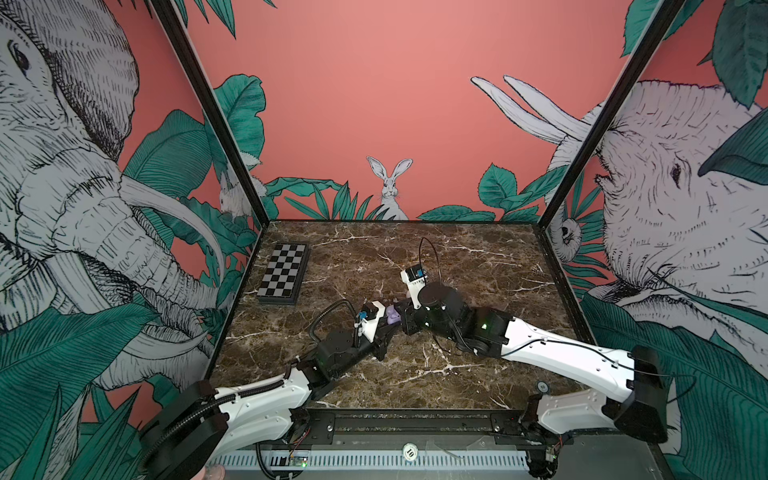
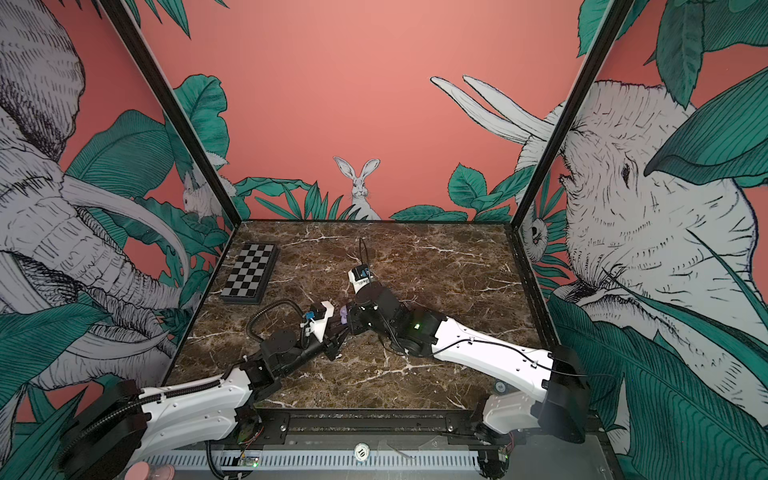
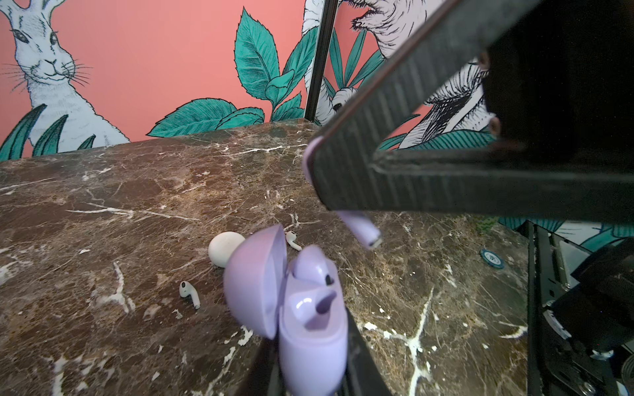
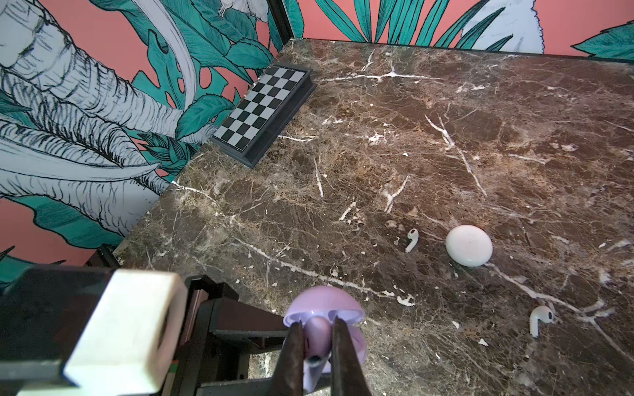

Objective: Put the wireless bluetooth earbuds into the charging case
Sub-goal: 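Position the held earbud above the empty slot of the lavender case, then lower the earbud into the case slot with the right gripper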

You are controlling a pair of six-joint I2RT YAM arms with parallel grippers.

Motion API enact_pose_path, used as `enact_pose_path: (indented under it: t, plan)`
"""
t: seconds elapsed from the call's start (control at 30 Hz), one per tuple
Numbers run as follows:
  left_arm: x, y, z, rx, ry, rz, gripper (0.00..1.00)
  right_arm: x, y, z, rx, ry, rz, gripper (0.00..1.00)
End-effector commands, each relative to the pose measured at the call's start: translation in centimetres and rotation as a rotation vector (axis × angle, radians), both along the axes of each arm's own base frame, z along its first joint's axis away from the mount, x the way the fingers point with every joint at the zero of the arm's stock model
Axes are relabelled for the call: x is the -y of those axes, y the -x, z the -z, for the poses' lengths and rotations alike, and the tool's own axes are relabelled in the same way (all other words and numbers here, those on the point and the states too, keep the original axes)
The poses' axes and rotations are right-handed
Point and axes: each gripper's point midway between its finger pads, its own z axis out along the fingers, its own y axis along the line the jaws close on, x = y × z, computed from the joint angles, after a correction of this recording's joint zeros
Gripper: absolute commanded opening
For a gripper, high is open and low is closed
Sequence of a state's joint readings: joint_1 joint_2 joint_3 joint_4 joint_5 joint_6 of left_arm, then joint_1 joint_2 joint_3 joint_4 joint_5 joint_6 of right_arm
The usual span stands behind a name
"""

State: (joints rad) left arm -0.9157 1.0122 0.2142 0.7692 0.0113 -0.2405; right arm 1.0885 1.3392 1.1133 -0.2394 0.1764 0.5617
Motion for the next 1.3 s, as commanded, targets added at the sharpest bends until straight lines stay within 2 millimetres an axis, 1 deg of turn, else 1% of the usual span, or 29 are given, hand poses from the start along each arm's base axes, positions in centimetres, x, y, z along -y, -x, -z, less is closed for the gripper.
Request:
enact_pose_path:
  t: [0.0,0.17,0.4,0.63,1.27]
  plan:
    - [0.5,0.2,-2.9,0.03,0.084,0.02,0.0,-0.3,-0.2,0.1,0.026,-0.01,0.015,0.06]
    - [0.7,0.5,-3.3,0.028,0.104,0.04,0.0,-0.4,-0.4,0.7,0.028,0.004,0.021,0.06]
    - [0.7,0.6,-4.0,0.032,0.124,0.048,0.0,-0.4,-0.3,0.8,0.031,0.004,0.023,0.05]
    - [0.6,0.5,-4.1,0.032,0.129,0.041,0.0,-0.4,-0.1,1.2,0.026,0.008,0.019,0.05]
    - [-0.2,0.2,-4.9,0.037,0.159,-0.005,0.0,-0.3,0.5,1.3,0.039,0.007,0.003,0.05]
